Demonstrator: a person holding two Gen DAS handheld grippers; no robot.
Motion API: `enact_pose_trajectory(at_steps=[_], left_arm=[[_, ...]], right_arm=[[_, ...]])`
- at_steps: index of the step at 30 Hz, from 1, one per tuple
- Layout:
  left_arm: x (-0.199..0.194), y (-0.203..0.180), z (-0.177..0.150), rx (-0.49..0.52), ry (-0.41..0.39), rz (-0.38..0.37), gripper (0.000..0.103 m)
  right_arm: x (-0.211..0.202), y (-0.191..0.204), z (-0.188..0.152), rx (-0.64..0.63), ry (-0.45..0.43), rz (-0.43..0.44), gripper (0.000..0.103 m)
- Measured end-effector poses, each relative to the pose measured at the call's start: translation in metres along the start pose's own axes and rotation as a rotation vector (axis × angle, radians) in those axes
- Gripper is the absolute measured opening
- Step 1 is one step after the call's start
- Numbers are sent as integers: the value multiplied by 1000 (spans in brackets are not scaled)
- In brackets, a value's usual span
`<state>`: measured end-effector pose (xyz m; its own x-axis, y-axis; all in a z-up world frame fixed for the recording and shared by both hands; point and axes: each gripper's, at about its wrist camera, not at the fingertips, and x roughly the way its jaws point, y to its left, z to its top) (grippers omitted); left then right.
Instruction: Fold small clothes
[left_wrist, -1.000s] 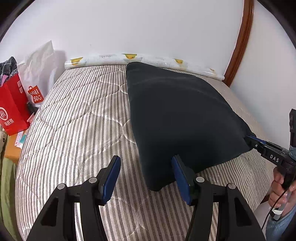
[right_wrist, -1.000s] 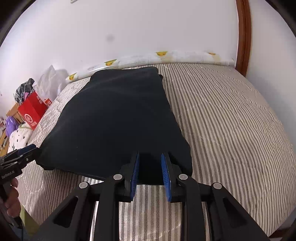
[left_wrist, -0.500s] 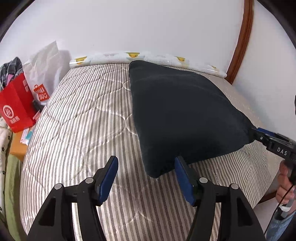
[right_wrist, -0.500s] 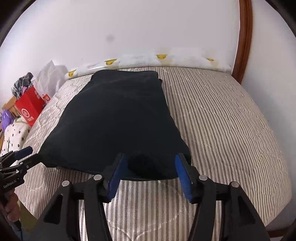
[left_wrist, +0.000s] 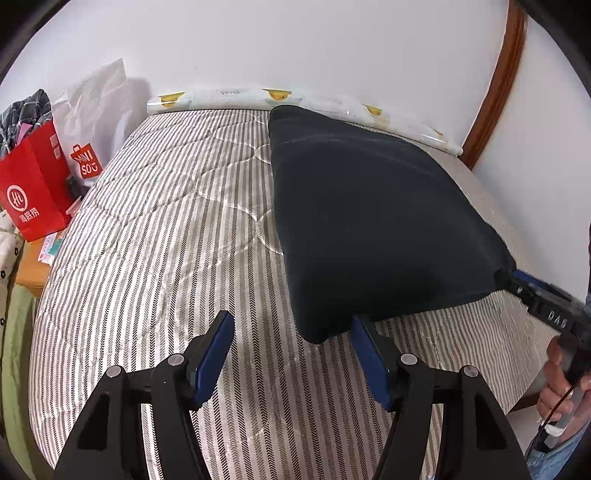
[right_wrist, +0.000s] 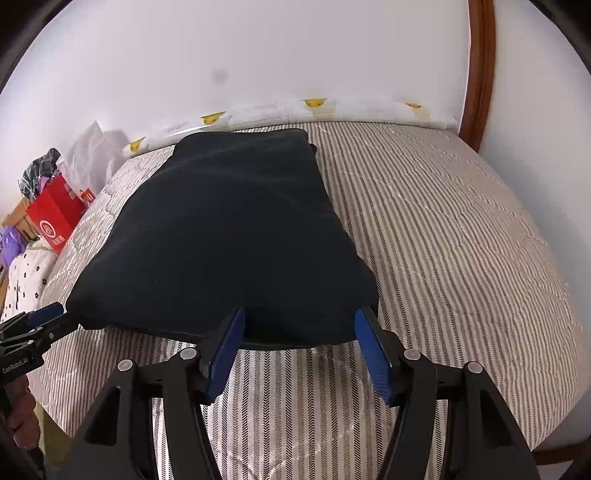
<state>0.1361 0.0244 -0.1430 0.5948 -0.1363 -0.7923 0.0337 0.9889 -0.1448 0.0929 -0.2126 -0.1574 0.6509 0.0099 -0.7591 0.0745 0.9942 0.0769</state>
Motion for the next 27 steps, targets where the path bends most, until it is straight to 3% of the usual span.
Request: enact_pose_trajectory(at_steps=[9, 19, 27], left_arm=[[-19, 1, 4, -25, -101, -90, 63], [-6, -6, 12, -4, -64, -42, 63], [-62, -18, 7, -31, -178, -74, 63]], right_arm=[[0, -1, -2, 2, -14, 35, 65], [-8, -2, 0, 26, -5, 35, 65], [-64, 15, 7, -18, -65, -38, 65]])
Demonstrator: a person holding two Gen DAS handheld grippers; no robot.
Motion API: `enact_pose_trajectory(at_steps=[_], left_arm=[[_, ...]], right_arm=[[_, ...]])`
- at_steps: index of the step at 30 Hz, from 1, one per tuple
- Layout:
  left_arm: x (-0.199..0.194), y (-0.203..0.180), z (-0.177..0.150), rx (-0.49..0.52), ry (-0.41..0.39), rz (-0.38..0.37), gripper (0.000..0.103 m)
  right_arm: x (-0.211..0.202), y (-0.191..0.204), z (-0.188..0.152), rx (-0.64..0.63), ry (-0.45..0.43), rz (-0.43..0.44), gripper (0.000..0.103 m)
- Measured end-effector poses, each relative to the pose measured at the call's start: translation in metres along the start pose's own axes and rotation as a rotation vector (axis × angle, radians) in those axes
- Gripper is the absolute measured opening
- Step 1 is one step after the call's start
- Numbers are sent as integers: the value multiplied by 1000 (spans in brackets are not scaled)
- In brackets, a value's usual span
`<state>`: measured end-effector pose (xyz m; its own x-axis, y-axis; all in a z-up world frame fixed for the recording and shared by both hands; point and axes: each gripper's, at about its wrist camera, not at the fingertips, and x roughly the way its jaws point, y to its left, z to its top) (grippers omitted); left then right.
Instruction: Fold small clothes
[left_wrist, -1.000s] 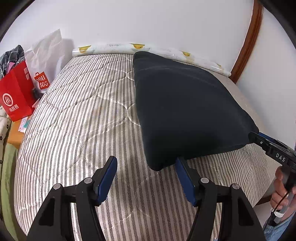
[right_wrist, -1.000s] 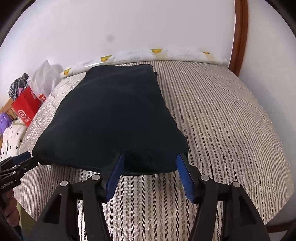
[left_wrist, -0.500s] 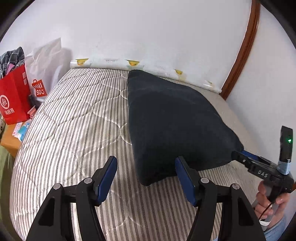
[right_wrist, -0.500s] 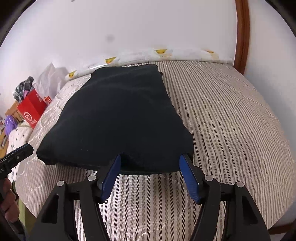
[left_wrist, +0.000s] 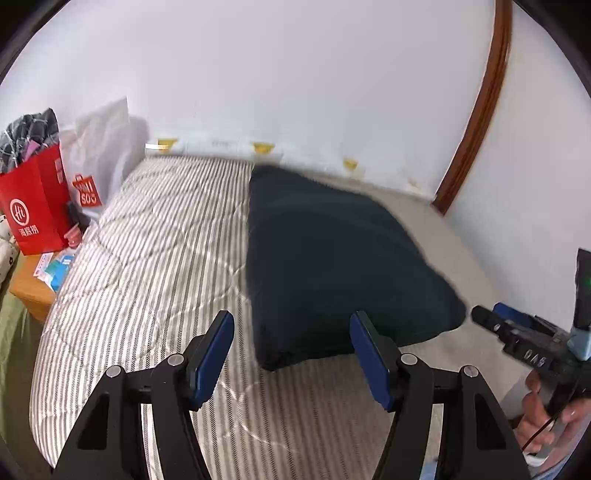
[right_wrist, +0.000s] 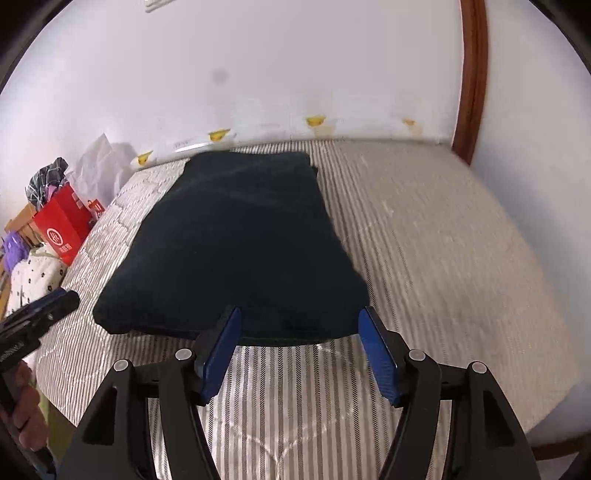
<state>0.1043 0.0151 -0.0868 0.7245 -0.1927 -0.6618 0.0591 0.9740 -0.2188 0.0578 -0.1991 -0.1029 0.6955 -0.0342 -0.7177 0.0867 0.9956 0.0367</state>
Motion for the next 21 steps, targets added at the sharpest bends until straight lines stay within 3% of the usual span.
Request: enact_pose_trajectory(at_steps=[3, 8, 14, 21], left_arm=[[-27, -10, 2, 6, -36, 23, 69], [-71, -24, -3, 27, -106, 44, 77], [-104, -37, -15, 60, -144, 105, 82], [-124, -42, -22, 70, -156, 153, 87]], right_arm=[[-28, 9, 0, -19, -34, -22, 65], [-76, 18, -8, -34, -101, -67, 85], [-110, 17, -20, -33, -145, -54, 99], [-130, 2, -32, 6, -163, -87, 102]])
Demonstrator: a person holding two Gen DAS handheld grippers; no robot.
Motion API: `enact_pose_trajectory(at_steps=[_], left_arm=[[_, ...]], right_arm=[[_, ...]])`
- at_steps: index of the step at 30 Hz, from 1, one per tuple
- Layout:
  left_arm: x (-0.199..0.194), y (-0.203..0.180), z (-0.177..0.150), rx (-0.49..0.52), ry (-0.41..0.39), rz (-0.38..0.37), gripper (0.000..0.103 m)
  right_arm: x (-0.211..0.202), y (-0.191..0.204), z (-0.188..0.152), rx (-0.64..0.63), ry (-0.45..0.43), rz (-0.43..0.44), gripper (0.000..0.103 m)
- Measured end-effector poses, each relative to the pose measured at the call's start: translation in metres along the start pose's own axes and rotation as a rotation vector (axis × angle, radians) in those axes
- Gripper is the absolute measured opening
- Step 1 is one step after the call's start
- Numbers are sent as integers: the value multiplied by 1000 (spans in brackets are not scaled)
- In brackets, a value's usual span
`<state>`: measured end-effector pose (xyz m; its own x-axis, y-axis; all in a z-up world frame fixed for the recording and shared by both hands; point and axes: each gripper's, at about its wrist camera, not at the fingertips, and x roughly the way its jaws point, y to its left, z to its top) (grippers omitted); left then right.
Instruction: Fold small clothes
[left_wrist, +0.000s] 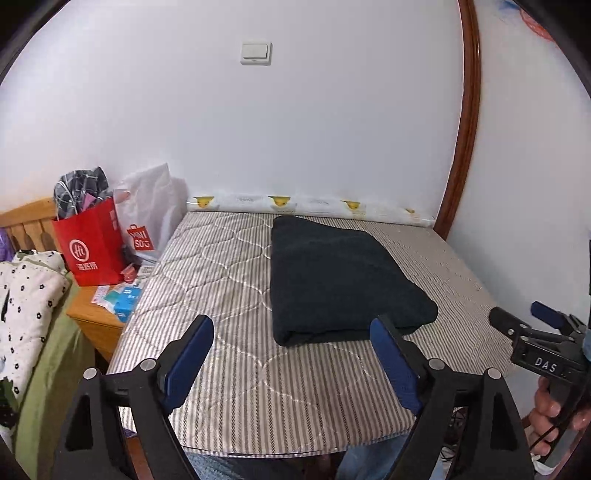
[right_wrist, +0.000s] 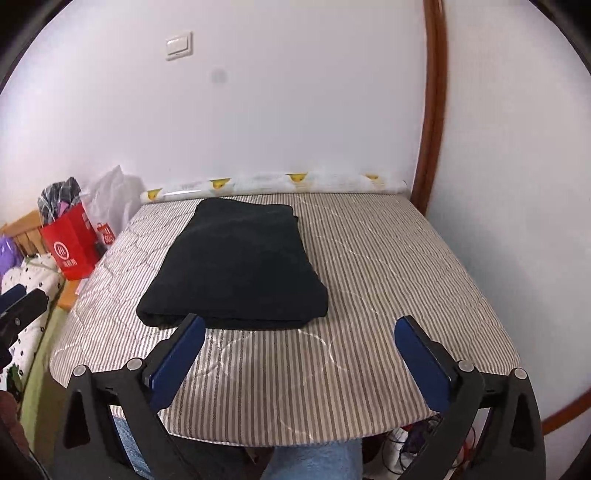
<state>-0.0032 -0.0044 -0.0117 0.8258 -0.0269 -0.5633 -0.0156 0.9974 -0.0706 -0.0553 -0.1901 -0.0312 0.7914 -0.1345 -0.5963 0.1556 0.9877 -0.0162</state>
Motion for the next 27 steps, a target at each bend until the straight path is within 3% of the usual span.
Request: enact_pose_trajectory(at_steps=[11, 27], left_arm=[[-5, -8, 0, 19, -2, -3, 87], [-4, -10, -5, 24, 13, 9, 88]], right_arm=[[-24, -6, -3, -20, -18, -32, 102], [-21, -10, -7, -8, 2, -35, 102]])
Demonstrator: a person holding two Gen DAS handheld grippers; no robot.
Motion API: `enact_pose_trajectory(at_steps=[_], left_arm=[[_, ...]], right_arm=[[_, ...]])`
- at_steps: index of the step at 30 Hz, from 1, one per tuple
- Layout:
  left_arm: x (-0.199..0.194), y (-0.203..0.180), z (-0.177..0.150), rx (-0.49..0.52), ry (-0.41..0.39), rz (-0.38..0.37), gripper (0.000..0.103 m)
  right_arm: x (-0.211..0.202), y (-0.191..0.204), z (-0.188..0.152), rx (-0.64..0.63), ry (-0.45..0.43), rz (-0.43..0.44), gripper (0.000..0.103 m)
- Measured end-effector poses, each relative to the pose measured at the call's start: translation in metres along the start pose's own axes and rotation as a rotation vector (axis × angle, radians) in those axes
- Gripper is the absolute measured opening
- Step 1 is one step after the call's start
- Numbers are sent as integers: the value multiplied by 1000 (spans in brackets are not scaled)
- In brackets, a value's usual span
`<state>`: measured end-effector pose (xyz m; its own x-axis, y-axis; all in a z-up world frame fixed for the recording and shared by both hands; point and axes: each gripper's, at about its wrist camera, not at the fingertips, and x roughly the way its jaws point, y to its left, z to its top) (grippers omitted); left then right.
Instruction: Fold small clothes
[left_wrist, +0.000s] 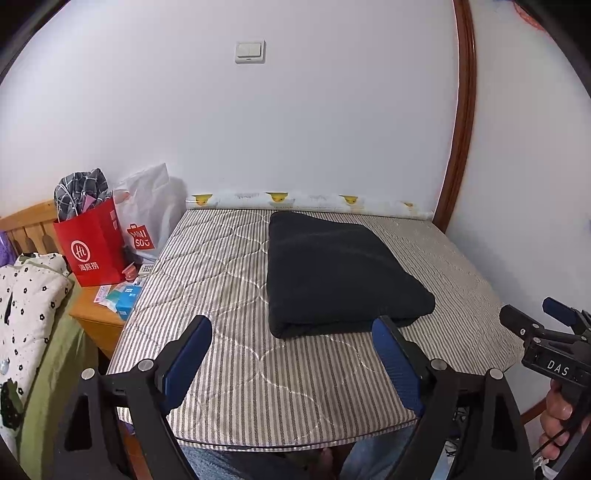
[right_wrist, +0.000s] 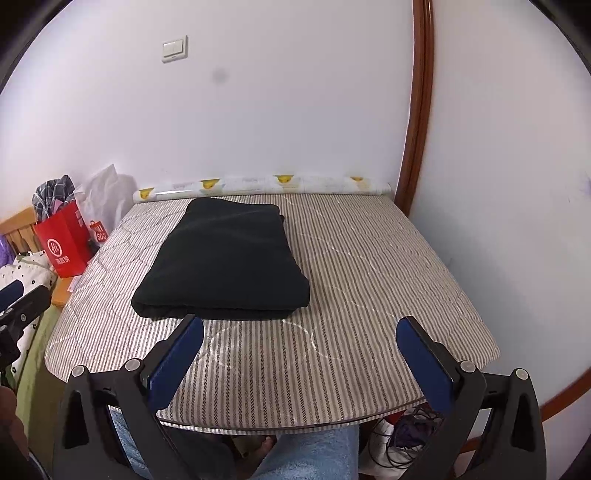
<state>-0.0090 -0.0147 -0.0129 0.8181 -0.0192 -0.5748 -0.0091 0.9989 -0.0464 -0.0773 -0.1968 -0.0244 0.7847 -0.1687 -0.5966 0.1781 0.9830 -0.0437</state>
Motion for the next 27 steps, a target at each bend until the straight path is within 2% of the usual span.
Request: enact_pose_trajectory(at_steps=[27], left_arm=[[-1, -1, -2, 4, 19, -2, 88]], right_arm=[[-1, -8, 0, -1, -3, 2, 102]])
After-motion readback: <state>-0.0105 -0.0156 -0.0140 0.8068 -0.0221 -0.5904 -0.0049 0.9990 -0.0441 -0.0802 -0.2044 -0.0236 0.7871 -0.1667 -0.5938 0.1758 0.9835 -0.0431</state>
